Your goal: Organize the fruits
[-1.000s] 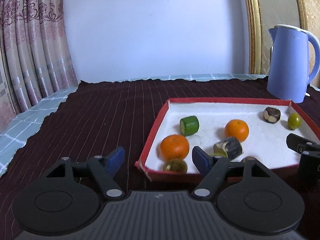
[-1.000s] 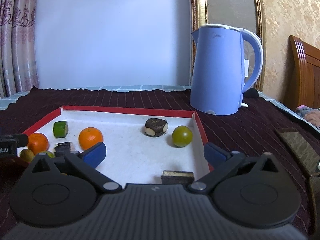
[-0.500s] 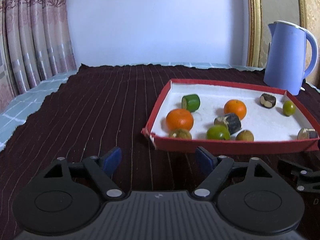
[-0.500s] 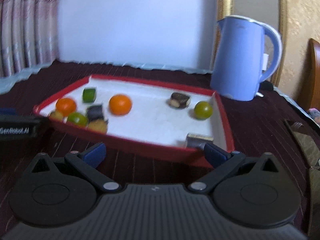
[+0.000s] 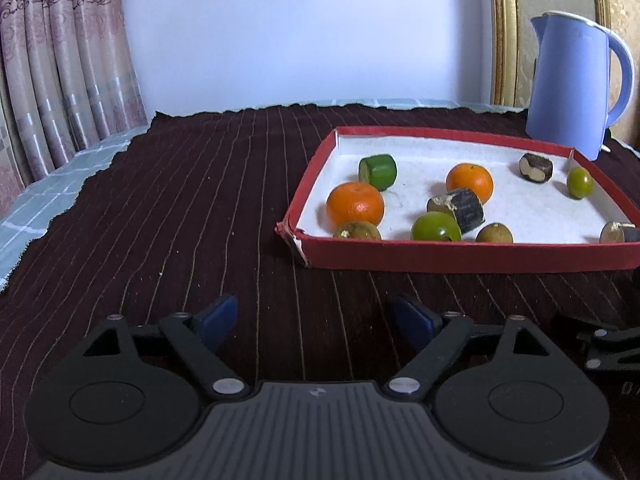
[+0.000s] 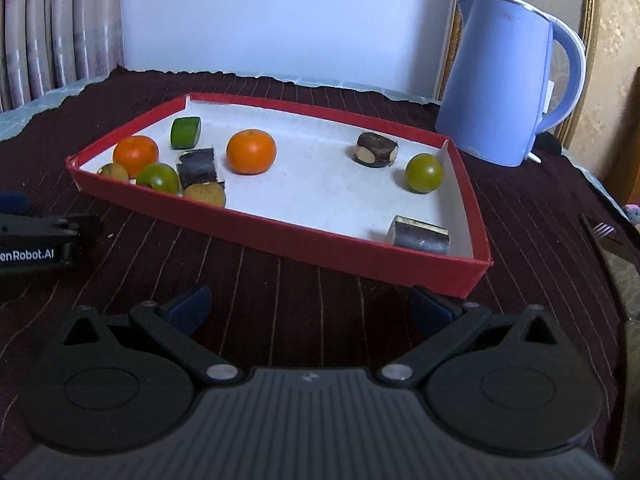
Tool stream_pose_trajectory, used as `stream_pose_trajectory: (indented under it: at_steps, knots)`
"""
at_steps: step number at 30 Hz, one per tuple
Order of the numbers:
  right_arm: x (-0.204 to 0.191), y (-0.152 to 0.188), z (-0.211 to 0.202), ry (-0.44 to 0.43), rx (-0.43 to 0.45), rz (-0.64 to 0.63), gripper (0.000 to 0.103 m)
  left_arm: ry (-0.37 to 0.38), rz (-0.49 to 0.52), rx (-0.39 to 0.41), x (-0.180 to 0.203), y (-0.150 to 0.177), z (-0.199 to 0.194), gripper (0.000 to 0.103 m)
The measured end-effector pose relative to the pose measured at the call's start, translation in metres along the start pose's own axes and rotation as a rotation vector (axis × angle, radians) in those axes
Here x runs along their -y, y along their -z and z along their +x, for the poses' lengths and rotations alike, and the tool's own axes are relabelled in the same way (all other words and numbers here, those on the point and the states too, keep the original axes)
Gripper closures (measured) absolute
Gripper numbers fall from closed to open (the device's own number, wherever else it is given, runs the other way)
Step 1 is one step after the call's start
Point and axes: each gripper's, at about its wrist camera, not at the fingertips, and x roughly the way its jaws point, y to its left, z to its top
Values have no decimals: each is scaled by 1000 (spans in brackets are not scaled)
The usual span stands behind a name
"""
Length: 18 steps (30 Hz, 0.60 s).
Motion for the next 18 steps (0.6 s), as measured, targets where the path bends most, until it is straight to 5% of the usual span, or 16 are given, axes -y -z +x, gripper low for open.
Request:
stream_pose_trajectory:
  at_steps: [18]
  knots:
    - [8, 0, 4, -39, -20, 51, 0, 7, 0, -12, 1, 0, 3, 12]
